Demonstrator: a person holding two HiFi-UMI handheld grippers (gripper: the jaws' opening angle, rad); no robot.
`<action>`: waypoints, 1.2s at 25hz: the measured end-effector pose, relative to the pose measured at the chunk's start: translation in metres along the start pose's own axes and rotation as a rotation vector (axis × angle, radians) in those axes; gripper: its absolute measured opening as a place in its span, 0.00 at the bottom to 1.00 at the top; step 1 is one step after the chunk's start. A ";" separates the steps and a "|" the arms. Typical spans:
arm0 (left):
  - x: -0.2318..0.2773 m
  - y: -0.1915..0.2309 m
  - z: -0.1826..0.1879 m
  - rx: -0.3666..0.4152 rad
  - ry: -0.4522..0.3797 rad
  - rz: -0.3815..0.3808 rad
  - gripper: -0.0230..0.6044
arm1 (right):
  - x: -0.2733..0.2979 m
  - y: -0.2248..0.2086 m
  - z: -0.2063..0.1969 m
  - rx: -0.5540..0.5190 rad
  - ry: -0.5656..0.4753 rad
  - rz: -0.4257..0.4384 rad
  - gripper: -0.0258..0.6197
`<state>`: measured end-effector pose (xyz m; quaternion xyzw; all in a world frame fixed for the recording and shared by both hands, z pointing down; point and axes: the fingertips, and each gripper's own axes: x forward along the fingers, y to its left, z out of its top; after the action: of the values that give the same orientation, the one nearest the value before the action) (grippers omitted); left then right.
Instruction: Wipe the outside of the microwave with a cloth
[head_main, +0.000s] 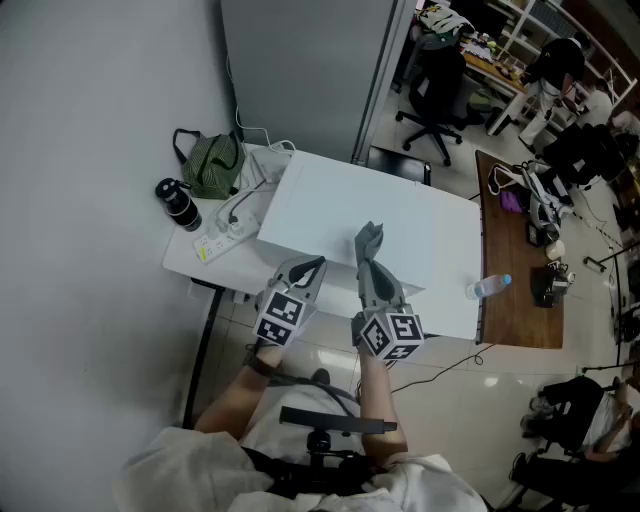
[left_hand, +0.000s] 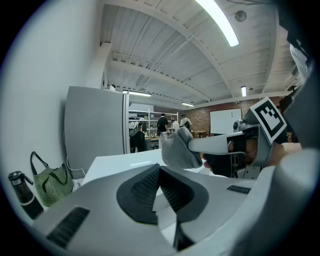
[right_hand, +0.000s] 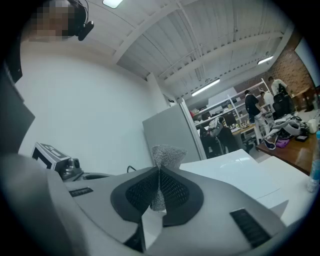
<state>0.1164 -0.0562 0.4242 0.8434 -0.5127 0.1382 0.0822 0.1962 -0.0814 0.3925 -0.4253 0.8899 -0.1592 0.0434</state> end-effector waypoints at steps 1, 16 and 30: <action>0.004 0.012 0.000 0.000 -0.004 -0.004 0.07 | 0.013 0.003 -0.002 -0.003 -0.001 0.000 0.05; 0.021 0.233 -0.009 -0.084 -0.088 0.007 0.07 | 0.221 0.092 -0.031 -0.180 0.110 0.052 0.05; -0.012 0.346 -0.021 -0.151 -0.123 0.031 0.07 | 0.428 0.106 -0.064 -0.183 0.333 -0.054 0.05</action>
<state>-0.1989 -0.1994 0.4393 0.8337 -0.5386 0.0484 0.1118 -0.1676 -0.3329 0.4434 -0.4191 0.8837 -0.1470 -0.1476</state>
